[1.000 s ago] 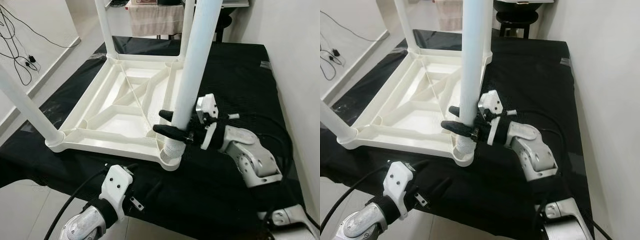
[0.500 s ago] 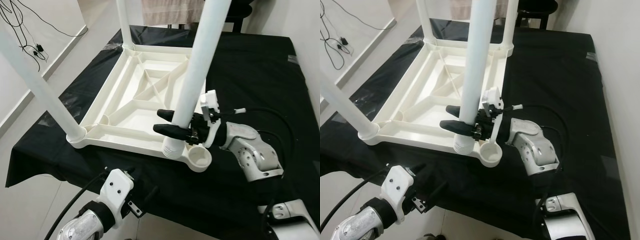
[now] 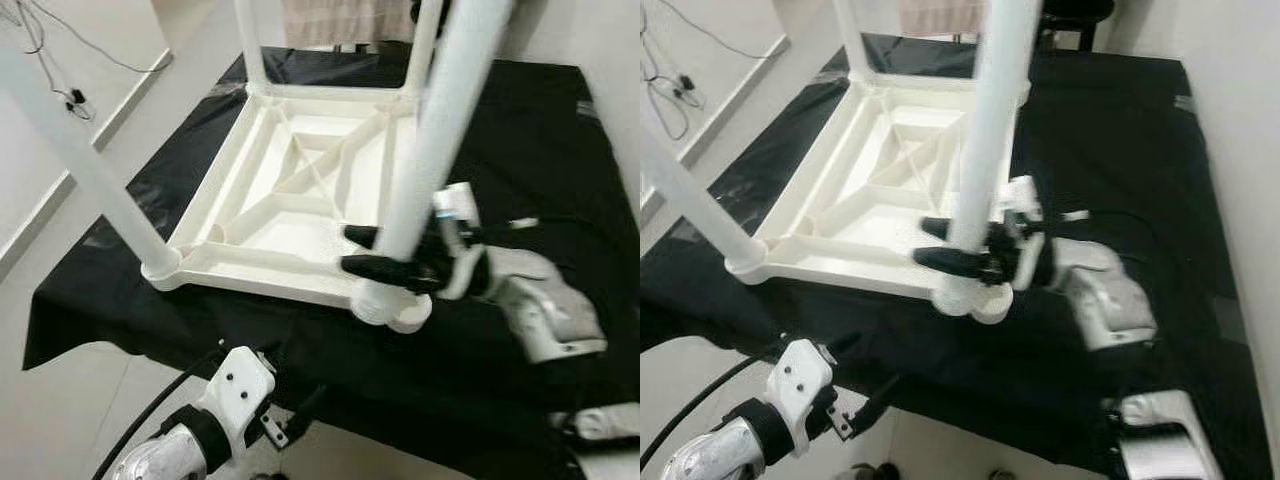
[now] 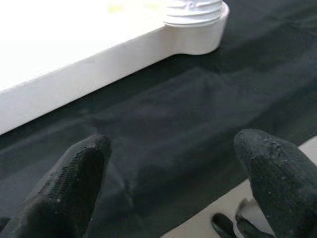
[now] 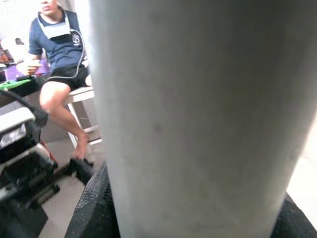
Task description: Building children table
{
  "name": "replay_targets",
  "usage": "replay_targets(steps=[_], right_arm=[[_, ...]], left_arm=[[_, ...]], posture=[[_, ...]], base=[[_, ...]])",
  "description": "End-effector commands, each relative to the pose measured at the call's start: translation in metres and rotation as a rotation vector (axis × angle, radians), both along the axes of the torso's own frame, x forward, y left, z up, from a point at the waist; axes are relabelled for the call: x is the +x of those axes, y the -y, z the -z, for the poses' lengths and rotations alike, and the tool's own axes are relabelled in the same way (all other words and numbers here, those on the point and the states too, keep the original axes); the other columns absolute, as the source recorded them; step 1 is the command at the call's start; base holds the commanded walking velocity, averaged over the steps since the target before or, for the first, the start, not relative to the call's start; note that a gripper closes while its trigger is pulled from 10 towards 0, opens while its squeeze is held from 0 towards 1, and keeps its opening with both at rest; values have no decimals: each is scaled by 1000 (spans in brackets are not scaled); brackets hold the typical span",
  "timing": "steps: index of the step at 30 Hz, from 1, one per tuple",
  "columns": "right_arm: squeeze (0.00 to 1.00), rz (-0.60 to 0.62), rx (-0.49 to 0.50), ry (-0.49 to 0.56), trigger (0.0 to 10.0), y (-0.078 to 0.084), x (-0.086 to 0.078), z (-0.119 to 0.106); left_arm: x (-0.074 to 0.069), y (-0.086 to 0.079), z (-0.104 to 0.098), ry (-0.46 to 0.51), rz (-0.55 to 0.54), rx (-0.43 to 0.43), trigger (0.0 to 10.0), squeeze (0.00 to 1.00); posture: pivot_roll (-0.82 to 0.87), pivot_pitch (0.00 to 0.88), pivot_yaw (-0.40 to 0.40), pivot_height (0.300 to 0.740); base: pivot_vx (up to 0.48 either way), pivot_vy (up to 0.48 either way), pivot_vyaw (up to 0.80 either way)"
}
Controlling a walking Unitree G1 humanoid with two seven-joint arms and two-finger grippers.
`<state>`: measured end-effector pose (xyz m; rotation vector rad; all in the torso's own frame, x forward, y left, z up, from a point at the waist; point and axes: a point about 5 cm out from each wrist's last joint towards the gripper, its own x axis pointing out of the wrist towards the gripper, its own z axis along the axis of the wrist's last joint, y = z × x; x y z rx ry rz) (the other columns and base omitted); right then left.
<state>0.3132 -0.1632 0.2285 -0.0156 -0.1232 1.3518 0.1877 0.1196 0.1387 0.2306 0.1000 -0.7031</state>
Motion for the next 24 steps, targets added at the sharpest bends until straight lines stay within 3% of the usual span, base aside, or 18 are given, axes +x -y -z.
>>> replay_targets(steps=[1,7,9,15,24], right_arm=[[0,-32,8,6,10000,-3,-4,0],[0,11,13,15,10000,2,2,-2],[0,45,14,25,10000,10,6,-5],[0,31,-35,38,10000,19,5,-7],[0,-25,-106,38,10000,19,2,-2]], left_arm=[[-5,2,-1,4,40,1,10000,0],[-6,3,-2,6,69,-12,10000,0],[-9,3,-4,3,88,-40,10000,0],[-11,2,-5,-2,113,-63,10000,0],[-13,2,-5,-3,135,-58,10000,0]], posture=[[-2,267,29,740],[3,277,38,740],[6,285,42,740],[7,294,51,740],[16,302,60,740]], base=[[0,0,0],[0,0,0],[0,0,0],[0,0,0],[0,0,0]])
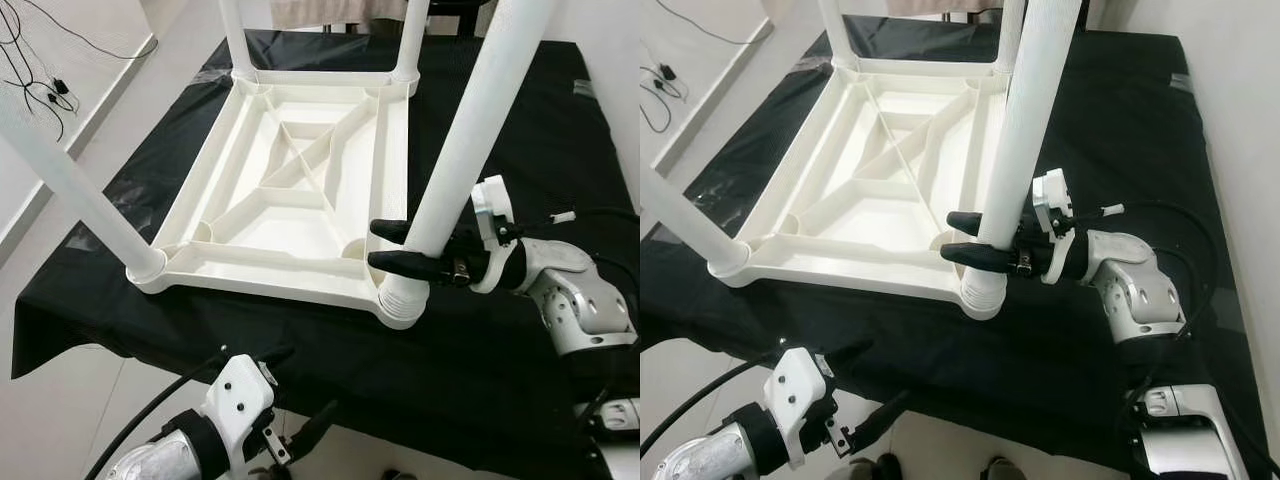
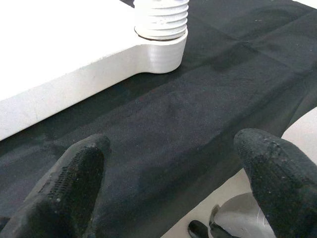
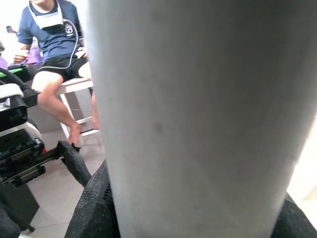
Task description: Building children table
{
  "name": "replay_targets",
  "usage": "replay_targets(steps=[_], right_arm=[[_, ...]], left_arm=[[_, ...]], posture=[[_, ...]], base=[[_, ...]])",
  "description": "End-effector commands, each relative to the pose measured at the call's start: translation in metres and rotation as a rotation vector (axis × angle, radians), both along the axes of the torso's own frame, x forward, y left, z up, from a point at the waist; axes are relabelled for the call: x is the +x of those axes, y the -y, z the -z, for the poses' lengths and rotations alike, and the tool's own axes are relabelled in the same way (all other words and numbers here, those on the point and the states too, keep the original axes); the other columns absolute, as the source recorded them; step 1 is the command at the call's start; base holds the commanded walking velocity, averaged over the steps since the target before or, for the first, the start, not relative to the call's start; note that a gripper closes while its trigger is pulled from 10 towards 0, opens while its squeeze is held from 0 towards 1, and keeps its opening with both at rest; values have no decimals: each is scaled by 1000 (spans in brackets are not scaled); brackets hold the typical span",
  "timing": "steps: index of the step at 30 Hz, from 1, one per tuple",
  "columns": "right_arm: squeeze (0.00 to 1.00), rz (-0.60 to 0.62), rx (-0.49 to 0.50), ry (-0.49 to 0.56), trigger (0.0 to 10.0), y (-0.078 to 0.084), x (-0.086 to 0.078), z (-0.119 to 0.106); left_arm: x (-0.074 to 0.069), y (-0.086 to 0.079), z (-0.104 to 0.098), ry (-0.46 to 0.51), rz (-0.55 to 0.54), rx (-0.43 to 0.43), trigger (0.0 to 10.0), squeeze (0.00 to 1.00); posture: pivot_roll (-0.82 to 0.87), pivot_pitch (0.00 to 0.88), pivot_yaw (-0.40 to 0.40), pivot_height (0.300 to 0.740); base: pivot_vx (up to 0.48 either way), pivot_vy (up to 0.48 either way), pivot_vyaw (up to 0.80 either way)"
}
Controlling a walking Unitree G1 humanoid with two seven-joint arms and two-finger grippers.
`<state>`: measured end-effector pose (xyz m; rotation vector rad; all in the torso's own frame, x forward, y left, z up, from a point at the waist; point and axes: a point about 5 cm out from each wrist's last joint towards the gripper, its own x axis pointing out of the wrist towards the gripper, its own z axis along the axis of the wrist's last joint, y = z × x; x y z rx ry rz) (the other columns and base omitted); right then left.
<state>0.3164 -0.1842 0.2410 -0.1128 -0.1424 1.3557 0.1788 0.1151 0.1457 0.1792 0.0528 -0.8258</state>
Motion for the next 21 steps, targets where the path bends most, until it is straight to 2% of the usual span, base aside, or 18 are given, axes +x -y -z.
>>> replay_targets(steps=[1,8,11,18,21], right_arm=[[0,-34,-66,-28,10000,-2,-1,11],[0,-43,-124,17,10000,-5,2,12],[0,-140,-240,72,10000,-18,-5,21],[0,-209,-298,87,10000,-25,-11,27],[0,-247,-372,109,10000,-29,-14,32]], left_arm=[[-5,-3,2,-14,16,9,10000,0],[-7,-4,1,-16,19,14,10000,0],[-9,-7,1,-21,23,22,10000,0],[-10,-9,1,-25,25,29,10000,0],[-10,-10,1,-27,26,33,10000,0]], posture=[[19,304,61,740],[27,308,68,740],[34,313,74,740],[39,318,79,740],[44,322,83,740]], base=[[0,0,0],[0,0,0],[0,0,0],[0,0,0],[0,0,0]])
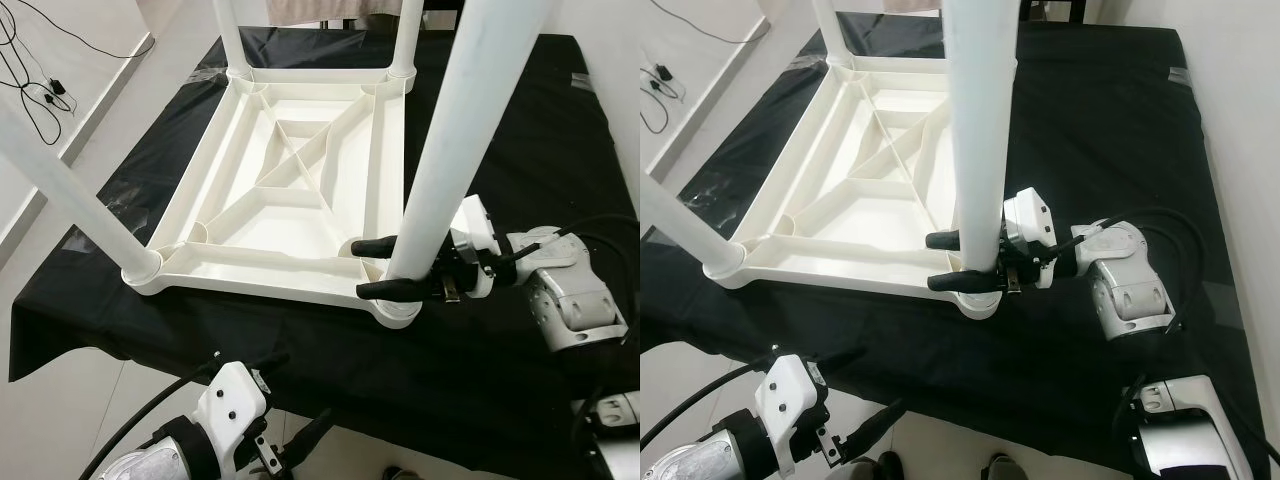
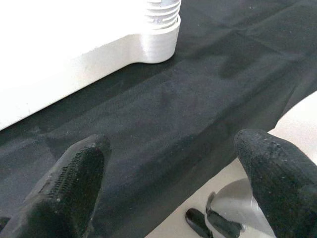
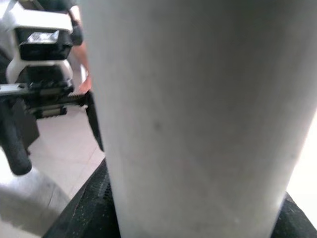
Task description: Building children table
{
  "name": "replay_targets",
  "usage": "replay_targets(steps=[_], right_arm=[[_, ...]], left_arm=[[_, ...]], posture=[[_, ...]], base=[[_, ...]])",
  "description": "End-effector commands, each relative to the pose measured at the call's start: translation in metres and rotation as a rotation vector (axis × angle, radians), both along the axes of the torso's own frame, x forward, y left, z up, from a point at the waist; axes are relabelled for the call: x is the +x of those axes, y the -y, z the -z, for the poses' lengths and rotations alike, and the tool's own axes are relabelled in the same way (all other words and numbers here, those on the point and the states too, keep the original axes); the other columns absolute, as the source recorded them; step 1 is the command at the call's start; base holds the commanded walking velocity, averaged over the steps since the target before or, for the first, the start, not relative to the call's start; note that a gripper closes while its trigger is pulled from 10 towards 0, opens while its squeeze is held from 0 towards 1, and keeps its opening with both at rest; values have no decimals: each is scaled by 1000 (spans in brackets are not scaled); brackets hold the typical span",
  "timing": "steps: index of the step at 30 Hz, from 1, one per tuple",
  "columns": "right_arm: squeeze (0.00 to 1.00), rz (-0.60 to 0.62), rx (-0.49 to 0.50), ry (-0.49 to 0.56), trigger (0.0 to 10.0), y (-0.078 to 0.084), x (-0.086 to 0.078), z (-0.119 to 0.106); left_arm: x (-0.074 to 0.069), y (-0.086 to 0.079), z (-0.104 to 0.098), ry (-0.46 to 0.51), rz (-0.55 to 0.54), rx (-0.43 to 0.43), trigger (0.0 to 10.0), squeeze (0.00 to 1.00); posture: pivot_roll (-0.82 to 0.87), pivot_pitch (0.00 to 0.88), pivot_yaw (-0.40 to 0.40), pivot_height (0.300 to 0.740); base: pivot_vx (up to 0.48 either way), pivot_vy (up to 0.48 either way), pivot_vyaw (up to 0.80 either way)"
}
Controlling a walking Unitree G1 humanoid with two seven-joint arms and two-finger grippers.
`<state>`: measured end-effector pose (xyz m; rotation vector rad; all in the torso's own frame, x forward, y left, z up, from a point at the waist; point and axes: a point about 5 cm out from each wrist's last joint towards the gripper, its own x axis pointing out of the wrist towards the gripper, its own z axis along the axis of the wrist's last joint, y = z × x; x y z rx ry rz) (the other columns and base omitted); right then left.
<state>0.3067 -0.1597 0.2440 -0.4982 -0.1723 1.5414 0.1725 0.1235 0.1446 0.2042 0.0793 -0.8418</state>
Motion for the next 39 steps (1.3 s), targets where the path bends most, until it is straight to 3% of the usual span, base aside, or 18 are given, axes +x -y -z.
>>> replay_targets(steps=[1,5,9,14,18,23,28,29,31,32,33,39], right_arm=[[0,-44,-164,-108,10000,-4,-6,37],[0,-80,-230,-100,10000,-3,-9,38],[0,-92,-209,-113,10000,-5,-8,34],[0,-17,-61,-143,10000,-9,1,23],[0,108,28,-150,10000,-9,7,23],[0,222,65,-150,10000,-7,7,31],[0,492,111,-184,10000,-5,4,49],[0,492,111,-184,10000,-5,4,49],[0,647,113,-232,10000,-7,-4,64],[0,647,113,-232,10000,-7,-4,64],[0,778,128,-281,10000,-12,-14,76],[0,881,147,-307,10000,-17,-21,84]], left_arm=[[-4,-2,0,-13,11,1,10000,0],[-4,-2,0,-14,12,3,10000,0],[-4,-2,1,-15,13,3,10000,0],[-4,-1,1,-16,15,-1,10000,0],[-3,0,2,-17,14,-7,10000,0],[-3,1,2,-19,17,-11,10000,0],[-2,3,4,-21,18,-15,10000,0],[-2,3,4,-21,18,-15,10000,0],[-2,3,5,-23,19,-17,10000,0],[-2,3,5,-23,19,-17,10000,0],[-2,3,5,-25,21,-18,10000,0],[-2,3,5,-27,23,-19,10000,0]], posture=[[42,323,84,740],[40,322,83,740],[36,322,82,740],[25,316,71,740],[17,314,67,740],[5,308,60,740],[-12,300,49,740],[-12,300,49,740],[-18,298,50,740],[-18,298,50,740],[-23,297,52,740],[-24,296,56,740]], base=[[0,0,0],[0,0,0],[0,0,0],[0,0,0],[0,0,0],[0,0,0],[0,0,0],[0,0,0],[0,0,0],[0,0,0],[0,0,0],[0,0,0]])
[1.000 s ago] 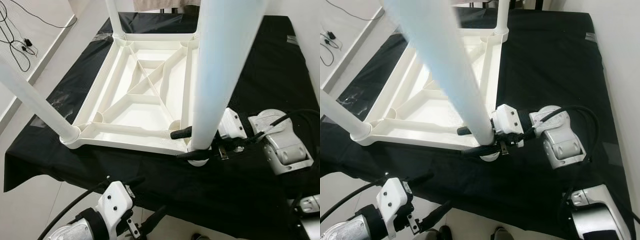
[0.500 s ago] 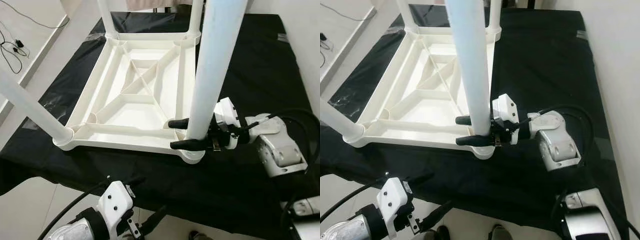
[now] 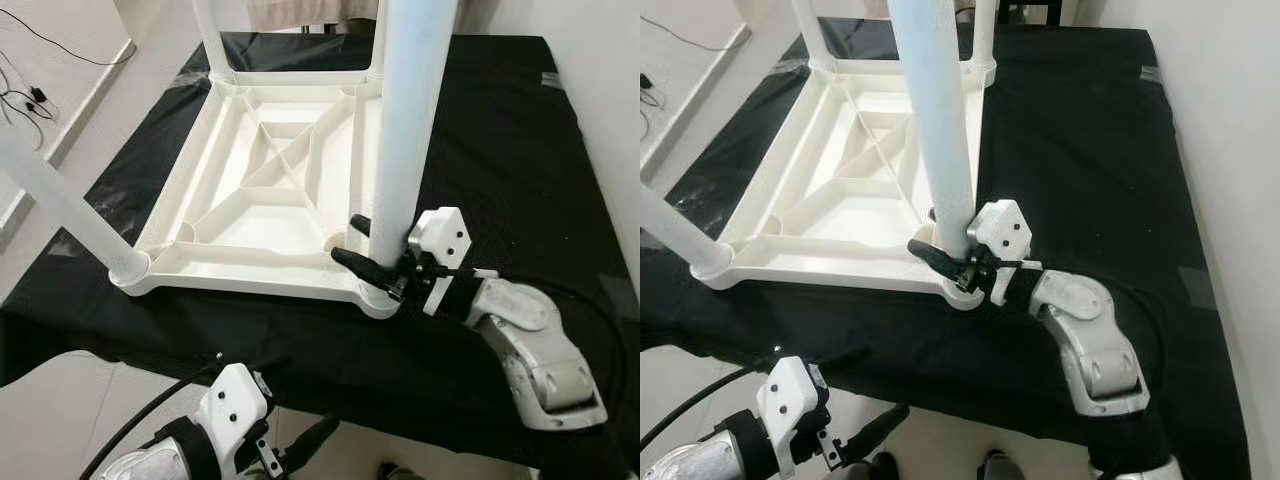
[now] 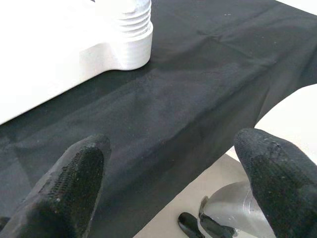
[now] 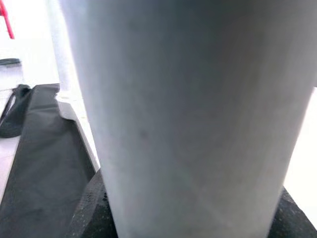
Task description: Building children table
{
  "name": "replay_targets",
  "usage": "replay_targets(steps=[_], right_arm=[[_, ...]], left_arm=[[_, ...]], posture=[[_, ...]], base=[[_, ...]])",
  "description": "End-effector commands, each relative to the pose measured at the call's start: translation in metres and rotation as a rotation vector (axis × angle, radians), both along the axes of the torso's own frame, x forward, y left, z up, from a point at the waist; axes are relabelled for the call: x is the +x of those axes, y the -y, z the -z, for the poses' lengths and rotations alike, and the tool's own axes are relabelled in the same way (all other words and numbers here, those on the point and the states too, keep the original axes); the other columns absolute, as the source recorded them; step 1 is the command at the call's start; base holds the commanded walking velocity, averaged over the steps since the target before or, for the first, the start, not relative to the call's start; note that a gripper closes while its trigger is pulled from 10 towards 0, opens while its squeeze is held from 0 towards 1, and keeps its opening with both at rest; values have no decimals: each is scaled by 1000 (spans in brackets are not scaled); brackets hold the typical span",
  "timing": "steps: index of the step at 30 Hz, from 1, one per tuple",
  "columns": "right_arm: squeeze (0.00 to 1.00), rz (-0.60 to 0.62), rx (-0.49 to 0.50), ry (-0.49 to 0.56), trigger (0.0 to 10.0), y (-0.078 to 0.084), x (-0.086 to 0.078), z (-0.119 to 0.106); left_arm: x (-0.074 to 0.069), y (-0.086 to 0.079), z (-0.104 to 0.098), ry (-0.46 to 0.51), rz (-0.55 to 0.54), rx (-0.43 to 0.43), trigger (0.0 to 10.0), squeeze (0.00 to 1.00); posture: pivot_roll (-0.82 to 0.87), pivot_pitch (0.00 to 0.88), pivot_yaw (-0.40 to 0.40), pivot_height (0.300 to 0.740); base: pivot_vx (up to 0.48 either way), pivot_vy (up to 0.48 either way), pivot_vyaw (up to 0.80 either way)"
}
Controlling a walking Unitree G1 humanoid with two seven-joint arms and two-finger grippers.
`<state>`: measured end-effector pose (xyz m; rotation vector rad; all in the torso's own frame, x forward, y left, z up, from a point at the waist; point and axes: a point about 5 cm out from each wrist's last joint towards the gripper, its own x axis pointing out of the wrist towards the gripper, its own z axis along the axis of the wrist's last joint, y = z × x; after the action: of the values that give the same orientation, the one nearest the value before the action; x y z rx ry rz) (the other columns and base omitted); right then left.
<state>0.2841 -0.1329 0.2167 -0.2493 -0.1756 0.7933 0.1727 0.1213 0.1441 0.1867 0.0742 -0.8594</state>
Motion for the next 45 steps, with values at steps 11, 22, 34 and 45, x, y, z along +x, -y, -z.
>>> replay_targets(steps=[11,22,34,45], right_arm=[[0,-131,78,-140,10000,-17,-2,18],[0,-530,-332,-44,10000,-8,-14,10],[0,-685,-336,55,10000,-13,3,-24],[0,-652,-126,122,10000,-10,17,-58]], left_arm=[[4,0,5,-20,2,-4,10000,0],[5,1,5,-13,0,-7,10000,0],[4,3,5,-11,-4,-13,10000,0],[4,4,4,-9,-10,-19,10000,0]], posture=[[-28,284,56,740],[-24,280,53,740],[-15,284,45,740],[-12,288,43,740]], base=[[0,0,0],[0,0,0],[0,0,0],[0,0,0]])
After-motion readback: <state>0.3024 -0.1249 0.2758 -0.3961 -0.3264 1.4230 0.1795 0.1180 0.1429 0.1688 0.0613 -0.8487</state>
